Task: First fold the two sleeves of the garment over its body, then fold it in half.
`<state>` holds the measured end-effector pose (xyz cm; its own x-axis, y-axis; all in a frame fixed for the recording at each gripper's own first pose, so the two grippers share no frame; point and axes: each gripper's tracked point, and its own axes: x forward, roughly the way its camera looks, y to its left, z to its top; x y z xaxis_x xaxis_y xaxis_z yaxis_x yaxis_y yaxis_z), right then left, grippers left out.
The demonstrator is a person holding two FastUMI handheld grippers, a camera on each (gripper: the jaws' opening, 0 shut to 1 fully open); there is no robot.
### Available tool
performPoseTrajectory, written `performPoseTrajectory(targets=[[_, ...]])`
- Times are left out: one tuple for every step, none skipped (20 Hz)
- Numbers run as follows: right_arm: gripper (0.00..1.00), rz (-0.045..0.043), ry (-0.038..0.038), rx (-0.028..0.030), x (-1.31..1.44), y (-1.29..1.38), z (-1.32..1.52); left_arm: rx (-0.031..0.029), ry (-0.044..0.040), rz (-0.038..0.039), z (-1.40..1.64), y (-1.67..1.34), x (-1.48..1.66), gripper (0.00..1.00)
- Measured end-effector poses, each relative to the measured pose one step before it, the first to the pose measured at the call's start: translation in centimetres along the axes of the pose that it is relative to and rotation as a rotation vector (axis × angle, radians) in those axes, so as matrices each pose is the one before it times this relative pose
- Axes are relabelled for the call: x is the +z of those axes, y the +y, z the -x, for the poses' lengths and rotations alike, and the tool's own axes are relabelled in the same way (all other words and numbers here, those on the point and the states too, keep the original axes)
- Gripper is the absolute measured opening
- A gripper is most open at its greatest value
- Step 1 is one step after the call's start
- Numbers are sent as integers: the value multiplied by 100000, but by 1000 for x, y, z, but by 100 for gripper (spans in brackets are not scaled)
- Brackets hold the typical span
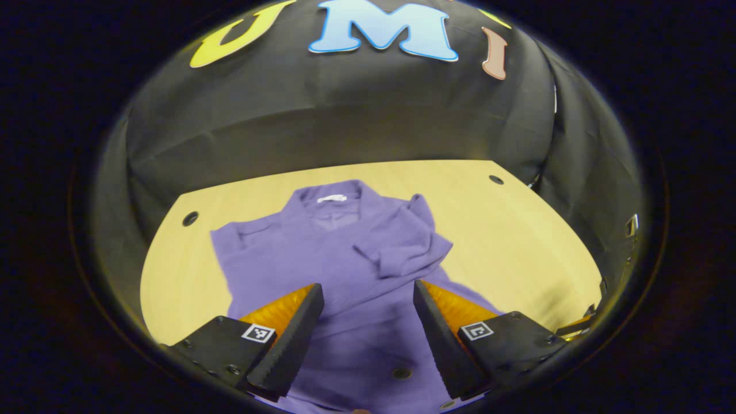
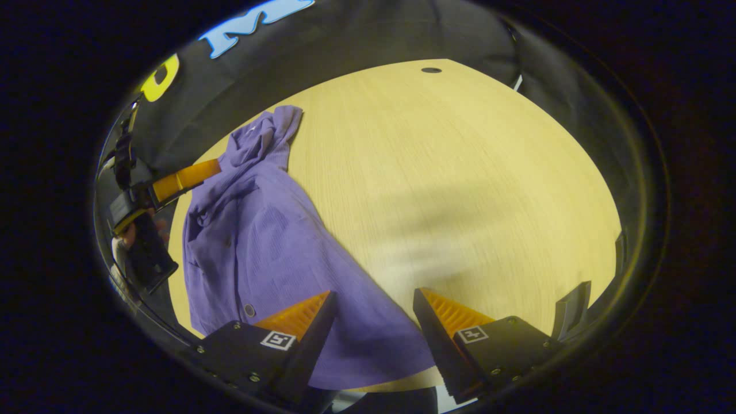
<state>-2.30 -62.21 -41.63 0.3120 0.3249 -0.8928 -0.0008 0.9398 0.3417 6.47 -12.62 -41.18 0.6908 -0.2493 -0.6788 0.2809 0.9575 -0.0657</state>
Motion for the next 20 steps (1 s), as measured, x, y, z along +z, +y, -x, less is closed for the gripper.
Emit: performPoseTrajectory(targets=[[86, 1502, 1156, -199, -280, -16, -89, 1169, 892, 1157, 1188, 1054, -1130, 100], [86, 1484, 936, -143, -290, -35, -102, 1483, 703, 990, 970, 978, -1072, 100], [86, 1466, 794, 35, -106, 49, -76, 1653, 634, 745, 1069, 1089, -1140, 100], [86, 1410, 772, -46, -133, -31, 19, 1622, 537, 522, 1144, 1146, -1138, 100], [86, 1525, 465, -256, -31, -57, -28, 1485, 382, 431, 1146, 902, -1088, 100], [87, 1753, 297, -486, -123, -82, -45, 1146, 674, 557, 786, 617, -1005, 100], [87, 1800, 504, -436, -72, -99, -10, 963, 867, 630, 966, 690, -1187, 100], [87, 1857, 313, -594, -73, -81, -47, 689, 1262, 613, 1023, 521, -1234, 100], [87, 1700, 545, -486, -29, -93, 5, 621, 1402, 469, 825, 505, -1296, 100], [87, 1583, 338, -204, -70, -6, -33, 465, 1421, 209, 811, 502, -1388, 100], [87, 1422, 660, -201, -74, -45, -36, 877, 1554, 60, 939, 592, -1389, 100], [87, 1264, 899, -438, -285, -41, 49, 912, 1257, 38, 759, 533, -1222, 100], [88, 1403, 628, -442, -116, -69, 35, 695, 1407, 183, 766, 512, -1222, 100], [88, 1520, 555, -686, -168, -140, -117, 416, 1418, 276, 713, 360, -1218, 100], [90, 1284, 71, -480, -29, -80, 33, 661, 1188, -177, 683, 360, -1142, 100], [83, 1072, -296, -764, 5, -147, -30, 958, 1394, -486, 178, 369, -971, 100], [93, 432, 80, -823, 55, -148, 76, 779, 1410, -447, 185, 301, -888, 100], [93, -72, 299, -920, -23, 31, 23, 578, 1358, -91, 400, 280, -983, 100], [93, 44, 270, -714, 6, -22, 7, 570, 1443, -84, 212, 259, -866, 100], [93, 485, 128, -745, -54, -61, 14, 912, 1392, -460, -45, 330, -699, 100]])
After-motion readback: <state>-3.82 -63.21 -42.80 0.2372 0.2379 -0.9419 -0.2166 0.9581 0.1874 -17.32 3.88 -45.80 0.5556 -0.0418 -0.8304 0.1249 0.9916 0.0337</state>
